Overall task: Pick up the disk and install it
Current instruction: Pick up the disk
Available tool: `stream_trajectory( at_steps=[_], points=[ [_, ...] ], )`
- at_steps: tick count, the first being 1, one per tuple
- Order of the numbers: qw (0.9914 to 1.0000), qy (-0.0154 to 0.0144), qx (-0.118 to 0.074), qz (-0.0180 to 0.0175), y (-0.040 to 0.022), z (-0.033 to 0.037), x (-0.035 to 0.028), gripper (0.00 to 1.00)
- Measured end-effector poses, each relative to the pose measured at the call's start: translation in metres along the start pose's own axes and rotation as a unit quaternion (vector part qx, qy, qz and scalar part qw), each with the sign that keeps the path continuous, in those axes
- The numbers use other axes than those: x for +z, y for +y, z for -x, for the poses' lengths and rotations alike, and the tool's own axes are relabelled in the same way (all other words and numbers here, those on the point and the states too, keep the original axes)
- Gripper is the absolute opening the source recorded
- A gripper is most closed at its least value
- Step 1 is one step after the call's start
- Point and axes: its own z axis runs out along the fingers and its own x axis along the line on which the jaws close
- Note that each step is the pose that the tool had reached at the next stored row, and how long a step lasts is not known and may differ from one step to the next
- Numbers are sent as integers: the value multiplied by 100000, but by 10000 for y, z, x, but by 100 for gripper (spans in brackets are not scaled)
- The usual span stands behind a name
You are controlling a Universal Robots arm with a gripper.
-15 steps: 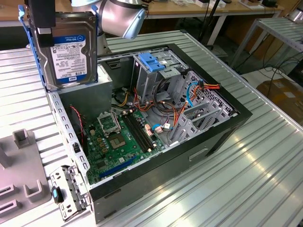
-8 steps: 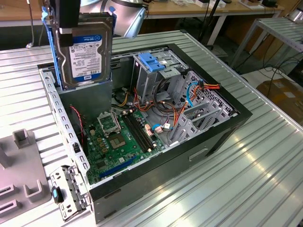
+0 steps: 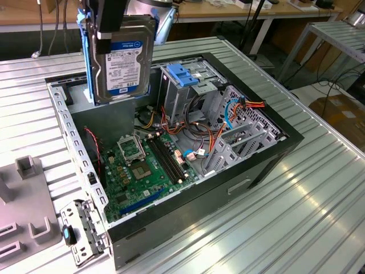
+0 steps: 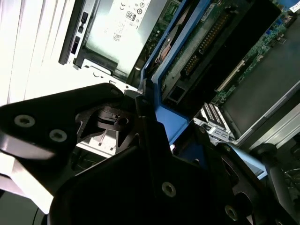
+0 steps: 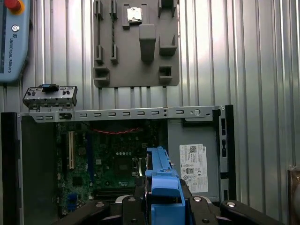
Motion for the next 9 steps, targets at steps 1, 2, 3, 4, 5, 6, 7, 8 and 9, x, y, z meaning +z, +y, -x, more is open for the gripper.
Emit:
stream_trajectory(
  at_steps=[1,2,3,4,5,6,7,8,9],
  points=[
    [100000,4,0,3,-29,0,-1,37],
    [100000,-2,0,-1,-68,0,-1,37],
    [100000,2,1,0,-93,0,-2,37],
    [100000,3,2,2,-121,1,-3,37],
    [100000,2,1,1,-151,1,-3,37],
    [100000,6,1,4,-177,2,-4,37],
    [100000,4,2,2,-204,3,-4,37],
    [100000,1,3,1,-247,4,-5,37],
    [100000,5,3,5,-283,5,-6,37]
  ],
)
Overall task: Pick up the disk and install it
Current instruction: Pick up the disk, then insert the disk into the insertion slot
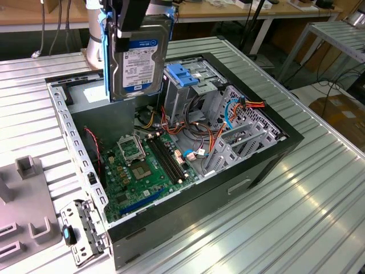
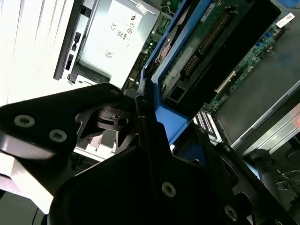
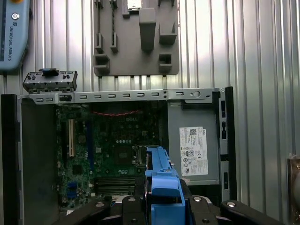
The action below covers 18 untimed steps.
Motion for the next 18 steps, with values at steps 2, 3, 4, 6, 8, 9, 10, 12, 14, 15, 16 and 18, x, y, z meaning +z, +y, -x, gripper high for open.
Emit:
stream_trajectory(
  at_steps=[2,3,4,6,8,9,10,12,14,15,16,18],
  points=[
    [100000,-1,-3,-2,-77,0,0,37],
    [100000,-1,-3,-4,-101,1,0,37],
    [100000,-4,-4,-4,-102,0,0,37],
    [100000,-3,3,-3,-102,1,0,37],
    [100000,-2,2,-3,-102,1,0,37],
    [100000,-5,0,-5,-103,1,0,37],
    [100000,-4,0,-3,-105,1,0,37],
    [100000,-4,-1,-4,-105,1,0,37],
    [100000,-2,0,-4,-105,0,0,37],
    [100000,-3,0,-3,-105,-2,0,37],
    [100000,-3,-1,-2,-105,-2,0,37],
    [100000,-1,-2,-2,-106,-15,0,37]
  ],
)
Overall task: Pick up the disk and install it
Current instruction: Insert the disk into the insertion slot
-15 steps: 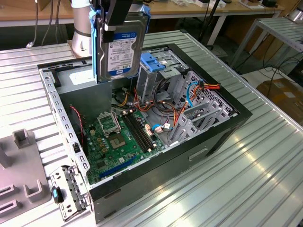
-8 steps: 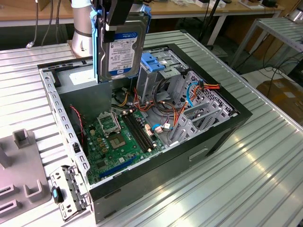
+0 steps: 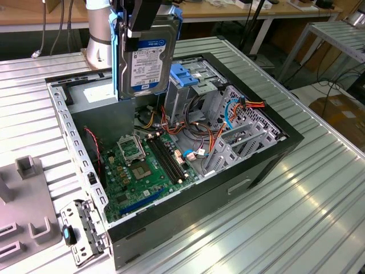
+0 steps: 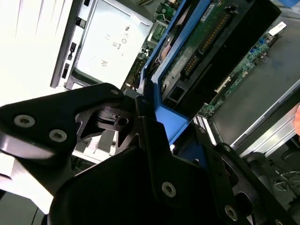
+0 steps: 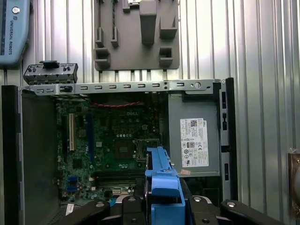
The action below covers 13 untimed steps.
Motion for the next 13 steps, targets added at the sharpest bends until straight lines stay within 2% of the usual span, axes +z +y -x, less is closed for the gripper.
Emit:
stream_trajectory(
  at_steps=[13],
  points=[
    [100000,-5,2,-3,-4,-127,3,37]
  ],
)
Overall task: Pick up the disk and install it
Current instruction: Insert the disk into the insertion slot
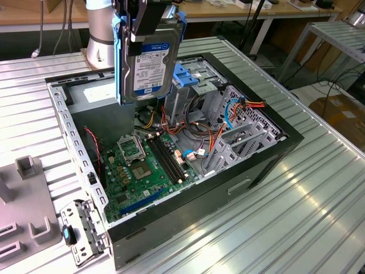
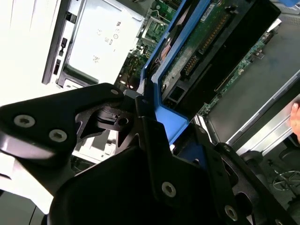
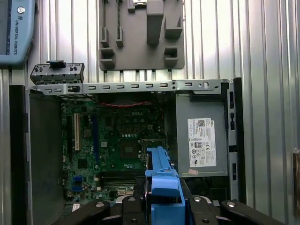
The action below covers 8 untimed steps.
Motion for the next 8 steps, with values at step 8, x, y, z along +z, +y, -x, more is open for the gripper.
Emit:
stream_trajectory(
  at_steps=[8],
  points=[
    [100000,58,-1,2,-151,-189,0,37]
  ],
)
